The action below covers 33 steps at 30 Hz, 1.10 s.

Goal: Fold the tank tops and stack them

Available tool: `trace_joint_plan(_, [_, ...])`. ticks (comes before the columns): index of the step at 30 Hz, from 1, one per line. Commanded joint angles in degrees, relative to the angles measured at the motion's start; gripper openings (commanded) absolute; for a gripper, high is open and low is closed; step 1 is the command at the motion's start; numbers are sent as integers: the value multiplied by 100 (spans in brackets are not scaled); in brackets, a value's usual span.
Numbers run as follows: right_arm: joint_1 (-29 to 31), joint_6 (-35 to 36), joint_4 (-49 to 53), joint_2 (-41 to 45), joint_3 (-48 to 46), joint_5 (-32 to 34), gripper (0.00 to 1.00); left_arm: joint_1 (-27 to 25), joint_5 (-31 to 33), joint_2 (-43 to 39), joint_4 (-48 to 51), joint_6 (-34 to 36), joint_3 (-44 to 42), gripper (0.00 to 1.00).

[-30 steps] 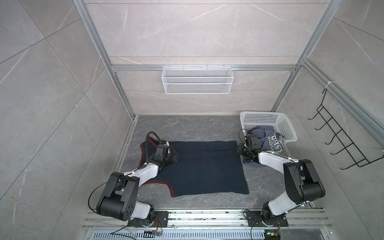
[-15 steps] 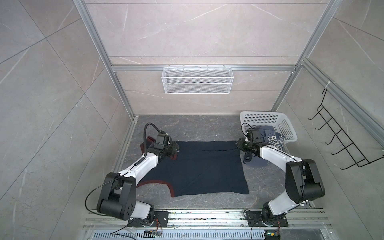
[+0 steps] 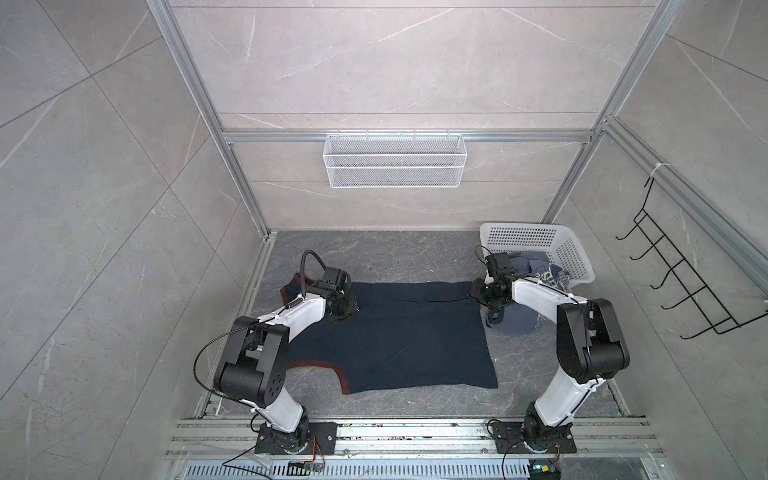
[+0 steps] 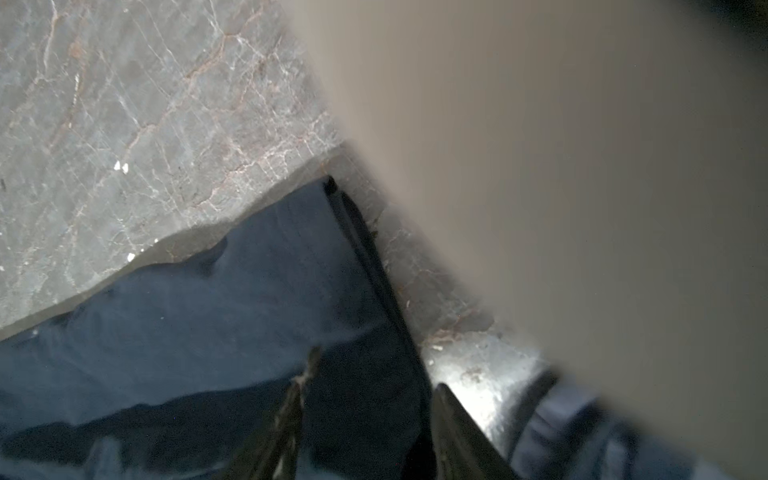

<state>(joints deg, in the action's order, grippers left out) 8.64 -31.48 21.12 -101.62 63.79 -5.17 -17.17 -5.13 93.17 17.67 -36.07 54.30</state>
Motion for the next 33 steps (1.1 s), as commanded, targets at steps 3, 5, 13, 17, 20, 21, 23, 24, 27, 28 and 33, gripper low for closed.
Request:
trace_joint_plan(3, [-49, 170, 314, -230, 283, -178, 47, -14, -64, 211, -36, 158, 260, 39])
trace_joint_plan(5, [-47, 190, 308, -253, 296, -221, 44, -14, -72, 275, -87, 179, 282, 35])
trace_joint_plan(13, [-43, 265, 390, -277, 409, -265, 22, -12, -215, 256, -323, 195, 317, 16])
trace_joint_plan(17, [-53, 283, 457, -229, 491, -292, 9, -4, -221, 185, -346, 210, 450, 7])
trace_joint_plan(20, [-61, 245, 451, -224, 606, -334, 4, 3, -187, 167, -310, 280, 657, 3])
trace_joint_plan(21, [-65, 228, 454, -239, 659, -353, 3, 15, -175, 180, -283, 315, 752, 2])
trace_joint_plan(23, [-90, 206, 482, -283, 843, -379, 1, 46, -122, 226, -235, 400, 999, 2])
trace_joint_plan(24, [-115, 208, 504, -328, 978, -396, 1, 71, -85, 253, -230, 455, 1145, 2])
trace_joint_plan(27, [-200, 168, 593, -537, 1498, -405, 0, 226, -108, 497, -276, 602, 1635, 1])
trace_joint_plan(28, [-229, 154, 596, -615, 1651, -420, 0, 288, -182, 599, -308, 625, 1792, 2])
trace_joint_plan(33, [-310, 195, 616, -1212, 2727, -432, 0, 529, -593, 1390, -450, 629, 2745, 2])
